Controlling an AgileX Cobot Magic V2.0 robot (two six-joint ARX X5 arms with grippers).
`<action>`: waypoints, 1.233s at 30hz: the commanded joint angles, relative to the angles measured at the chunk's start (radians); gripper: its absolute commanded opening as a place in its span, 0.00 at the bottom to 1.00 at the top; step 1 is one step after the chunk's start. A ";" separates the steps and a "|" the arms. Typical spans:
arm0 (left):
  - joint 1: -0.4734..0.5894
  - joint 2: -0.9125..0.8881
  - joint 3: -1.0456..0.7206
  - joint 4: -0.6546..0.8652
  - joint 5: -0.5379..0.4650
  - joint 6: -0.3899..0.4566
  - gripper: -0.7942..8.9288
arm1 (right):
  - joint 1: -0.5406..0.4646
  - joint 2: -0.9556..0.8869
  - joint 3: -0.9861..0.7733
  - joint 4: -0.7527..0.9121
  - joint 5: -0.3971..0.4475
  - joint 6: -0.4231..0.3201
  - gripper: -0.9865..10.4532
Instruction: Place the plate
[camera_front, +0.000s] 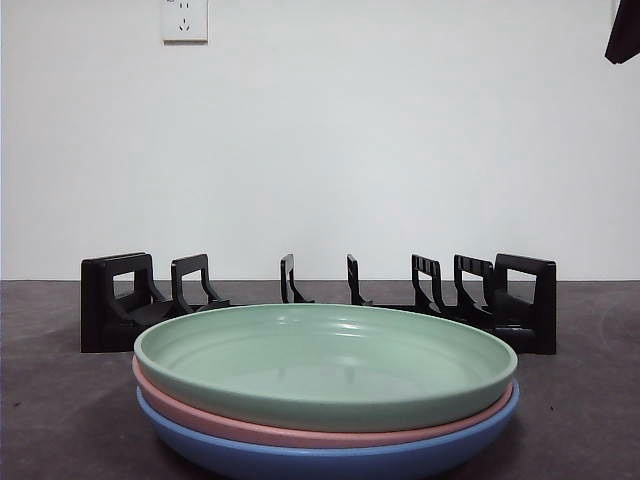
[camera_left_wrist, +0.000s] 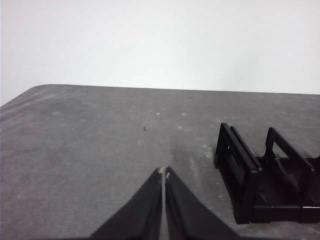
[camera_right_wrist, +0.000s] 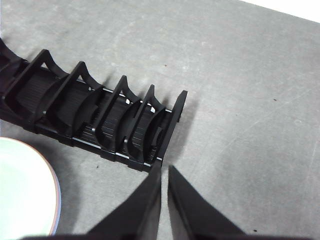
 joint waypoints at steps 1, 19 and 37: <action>0.001 0.000 -0.019 0.015 0.002 -0.001 0.09 | 0.004 0.003 0.008 0.010 0.000 -0.004 0.10; 0.001 0.000 -0.019 0.019 0.002 -0.001 0.09 | 0.004 -0.005 0.008 0.008 0.034 -0.035 0.10; 0.001 0.000 -0.019 0.019 0.002 -0.001 0.09 | -0.241 -0.678 -0.798 0.603 0.060 -0.071 0.10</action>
